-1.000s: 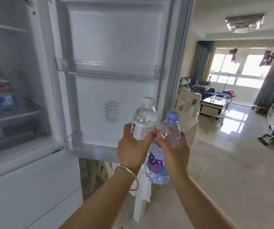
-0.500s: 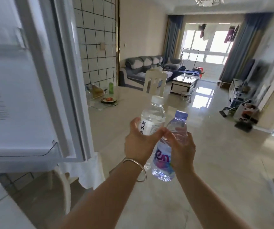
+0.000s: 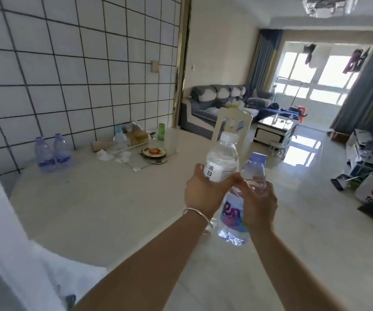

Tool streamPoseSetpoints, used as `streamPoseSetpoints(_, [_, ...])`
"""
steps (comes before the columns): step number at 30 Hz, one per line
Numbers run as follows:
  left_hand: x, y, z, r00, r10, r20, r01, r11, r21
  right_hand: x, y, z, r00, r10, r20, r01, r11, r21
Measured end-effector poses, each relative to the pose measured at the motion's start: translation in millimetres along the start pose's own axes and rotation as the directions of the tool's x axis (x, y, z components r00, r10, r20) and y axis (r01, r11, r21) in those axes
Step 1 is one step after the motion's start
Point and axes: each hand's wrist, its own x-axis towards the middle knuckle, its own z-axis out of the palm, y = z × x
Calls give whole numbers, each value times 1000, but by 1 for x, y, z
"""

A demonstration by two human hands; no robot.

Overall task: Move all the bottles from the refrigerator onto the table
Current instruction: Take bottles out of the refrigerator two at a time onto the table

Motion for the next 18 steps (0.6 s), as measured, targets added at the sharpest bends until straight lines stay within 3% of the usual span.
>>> streamPoseSetpoints(10, [179,-53,32,972,-120,-201,116,993,-31,151,42,150,970,28,241,-46,997,70])
streamPoseSetpoints(13, [235,-73,31,932,-131,-339,138,990,-3,190,51,209,930,31,365,-87,986,139])
streamPoseSetpoints(18, [315,-100,7,823,-209,-529,216,975,-49,234,56,305,820,13,572,-88,991,102])
